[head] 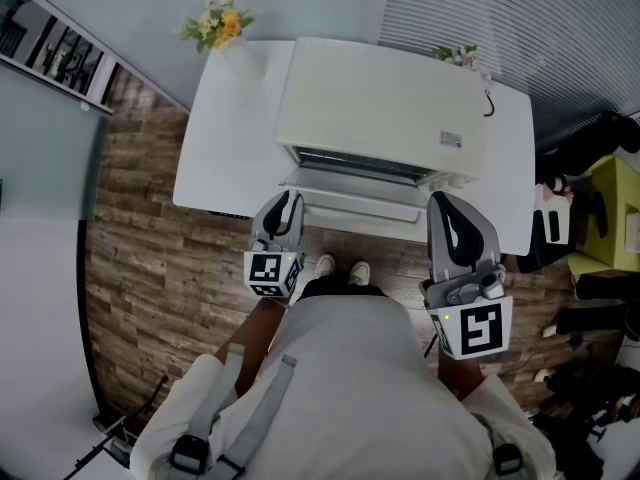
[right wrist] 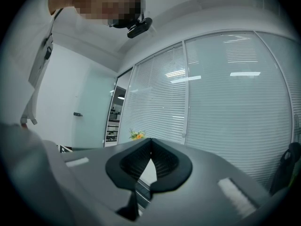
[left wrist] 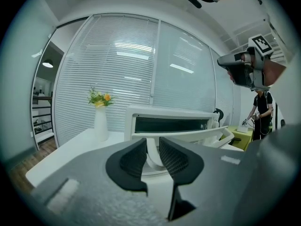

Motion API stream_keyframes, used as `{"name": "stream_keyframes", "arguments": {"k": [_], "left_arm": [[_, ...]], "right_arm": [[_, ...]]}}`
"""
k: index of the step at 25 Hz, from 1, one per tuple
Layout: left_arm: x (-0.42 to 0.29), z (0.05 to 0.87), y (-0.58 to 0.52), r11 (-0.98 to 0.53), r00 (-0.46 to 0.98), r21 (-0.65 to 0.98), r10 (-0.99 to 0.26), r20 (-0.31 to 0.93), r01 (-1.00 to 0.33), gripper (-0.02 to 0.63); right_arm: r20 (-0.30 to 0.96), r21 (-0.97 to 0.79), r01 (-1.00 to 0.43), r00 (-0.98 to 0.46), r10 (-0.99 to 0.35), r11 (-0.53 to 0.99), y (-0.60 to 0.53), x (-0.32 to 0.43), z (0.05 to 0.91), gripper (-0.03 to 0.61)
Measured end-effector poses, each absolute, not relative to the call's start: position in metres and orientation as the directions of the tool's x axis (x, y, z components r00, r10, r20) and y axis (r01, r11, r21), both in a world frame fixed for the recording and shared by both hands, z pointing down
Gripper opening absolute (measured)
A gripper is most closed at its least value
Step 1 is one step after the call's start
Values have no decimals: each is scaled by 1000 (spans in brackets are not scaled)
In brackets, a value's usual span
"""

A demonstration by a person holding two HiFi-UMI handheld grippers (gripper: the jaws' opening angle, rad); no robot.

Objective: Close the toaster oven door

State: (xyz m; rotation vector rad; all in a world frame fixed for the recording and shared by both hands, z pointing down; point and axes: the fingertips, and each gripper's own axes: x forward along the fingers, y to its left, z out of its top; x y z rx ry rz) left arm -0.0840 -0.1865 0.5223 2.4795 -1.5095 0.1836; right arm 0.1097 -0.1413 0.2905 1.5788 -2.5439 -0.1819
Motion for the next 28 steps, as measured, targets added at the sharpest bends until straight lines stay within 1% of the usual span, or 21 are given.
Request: {"name": "stream_keyframes", "arguments": {"k": [15, 28], "left_arm": [[-78, 510, -207, -448, 461, 109, -853, 245, -887, 95], [-75, 504, -220, -453, 465, 105, -855, 229, -885, 95]], "right_arm": [[55, 181, -885, -427, -903, 429, -142, 113, 287, 5], [48, 178, -888, -422, -905, 424, -142, 110, 285, 5]]}}
